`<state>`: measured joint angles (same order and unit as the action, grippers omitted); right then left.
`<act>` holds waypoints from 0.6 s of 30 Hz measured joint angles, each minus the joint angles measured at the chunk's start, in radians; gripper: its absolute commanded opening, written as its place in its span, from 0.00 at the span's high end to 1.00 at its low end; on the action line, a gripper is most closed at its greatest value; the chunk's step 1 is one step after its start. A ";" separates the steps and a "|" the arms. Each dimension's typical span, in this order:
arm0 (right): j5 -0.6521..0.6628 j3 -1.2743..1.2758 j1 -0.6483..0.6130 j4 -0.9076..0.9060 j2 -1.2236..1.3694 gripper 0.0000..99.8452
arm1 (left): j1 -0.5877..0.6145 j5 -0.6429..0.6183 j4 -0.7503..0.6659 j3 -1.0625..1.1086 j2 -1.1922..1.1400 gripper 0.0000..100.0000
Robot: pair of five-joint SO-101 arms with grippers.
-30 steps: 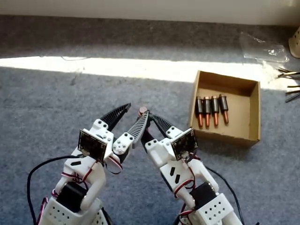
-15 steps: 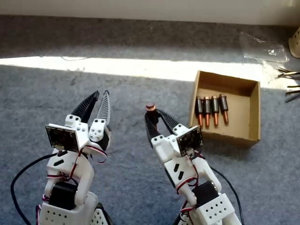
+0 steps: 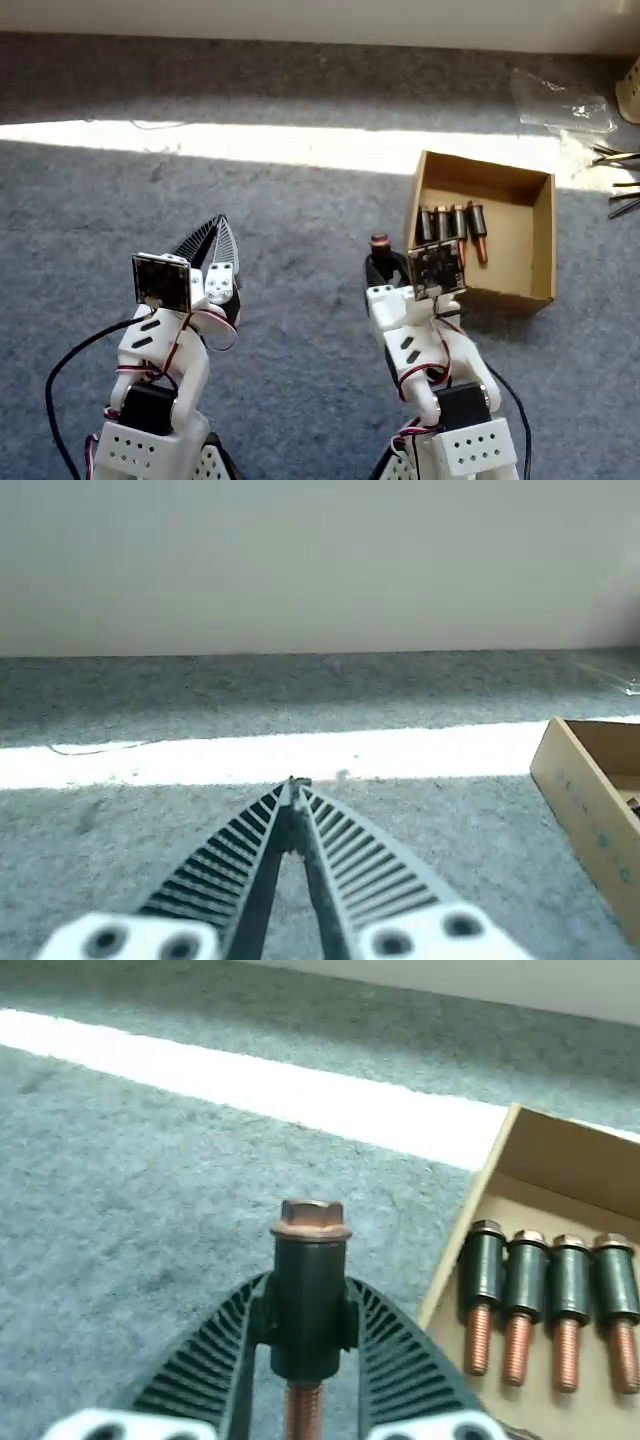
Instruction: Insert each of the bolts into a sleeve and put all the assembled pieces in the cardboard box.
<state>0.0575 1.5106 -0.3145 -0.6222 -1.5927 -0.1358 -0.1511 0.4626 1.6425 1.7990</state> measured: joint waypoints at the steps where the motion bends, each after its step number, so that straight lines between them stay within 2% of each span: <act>1: 0.000 -0.029 0.017 -0.029 0.000 1.00 | 0.000 0.025 0.020 0.002 0.000 0.99; 5: 0.035 -0.132 0.061 -0.129 0.000 1.00 | 0.012 0.066 0.133 0.002 0.000 0.99; 13: 0.100 -0.350 0.146 -0.272 0.006 1.00 | 0.087 0.071 0.322 -0.054 0.000 0.99; 18: 0.107 -0.505 0.236 -0.310 0.157 1.00 | 0.094 0.071 0.393 -0.086 0.000 0.99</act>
<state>0.1649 1.0058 -0.0783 -0.9321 -1.4362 -0.0422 -0.0806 0.8554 1.5566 1.7990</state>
